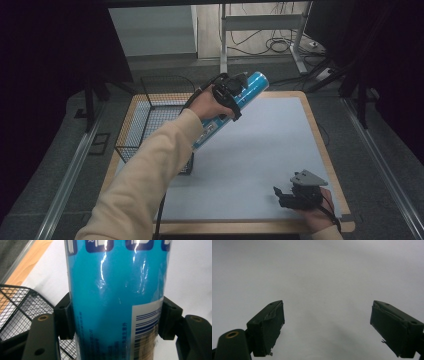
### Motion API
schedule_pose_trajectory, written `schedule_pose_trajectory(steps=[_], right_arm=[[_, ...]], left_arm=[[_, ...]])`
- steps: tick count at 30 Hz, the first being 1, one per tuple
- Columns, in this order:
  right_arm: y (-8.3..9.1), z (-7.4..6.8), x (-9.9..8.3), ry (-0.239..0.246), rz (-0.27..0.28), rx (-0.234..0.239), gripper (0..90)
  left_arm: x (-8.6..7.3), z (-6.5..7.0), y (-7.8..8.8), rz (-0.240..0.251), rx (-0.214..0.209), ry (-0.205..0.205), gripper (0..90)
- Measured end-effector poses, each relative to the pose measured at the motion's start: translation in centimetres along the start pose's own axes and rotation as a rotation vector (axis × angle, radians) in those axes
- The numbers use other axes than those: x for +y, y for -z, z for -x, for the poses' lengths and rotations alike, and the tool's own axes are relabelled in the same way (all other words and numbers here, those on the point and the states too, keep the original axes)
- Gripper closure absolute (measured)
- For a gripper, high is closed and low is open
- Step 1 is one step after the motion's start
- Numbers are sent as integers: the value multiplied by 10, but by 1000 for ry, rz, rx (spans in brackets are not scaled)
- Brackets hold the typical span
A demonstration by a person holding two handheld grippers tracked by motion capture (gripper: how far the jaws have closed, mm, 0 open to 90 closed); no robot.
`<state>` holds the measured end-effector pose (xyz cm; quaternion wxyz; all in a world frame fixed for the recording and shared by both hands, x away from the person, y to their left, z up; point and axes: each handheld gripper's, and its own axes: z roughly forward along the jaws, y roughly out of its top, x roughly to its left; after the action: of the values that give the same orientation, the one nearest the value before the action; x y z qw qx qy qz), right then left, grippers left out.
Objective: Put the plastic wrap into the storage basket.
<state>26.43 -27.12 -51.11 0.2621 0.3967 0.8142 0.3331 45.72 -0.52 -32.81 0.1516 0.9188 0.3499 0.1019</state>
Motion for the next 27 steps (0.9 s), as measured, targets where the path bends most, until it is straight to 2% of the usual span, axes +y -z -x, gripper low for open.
schedule_pose_trajectory(steps=[11, 20, 27], right_arm=[[-1, 0, 0, 0, 0, -8, 122], [0, 0, 0, -1, 0, -7, 123], [-1, 0, 0, 2, -3, -6, 123]], left_arm=[[-10, -22, 4, -10, 29, 31, 315], [-19, -33, 4, -18, 43, 57, 315], [-23, -38, 4, -28, 53, 61, 315]])
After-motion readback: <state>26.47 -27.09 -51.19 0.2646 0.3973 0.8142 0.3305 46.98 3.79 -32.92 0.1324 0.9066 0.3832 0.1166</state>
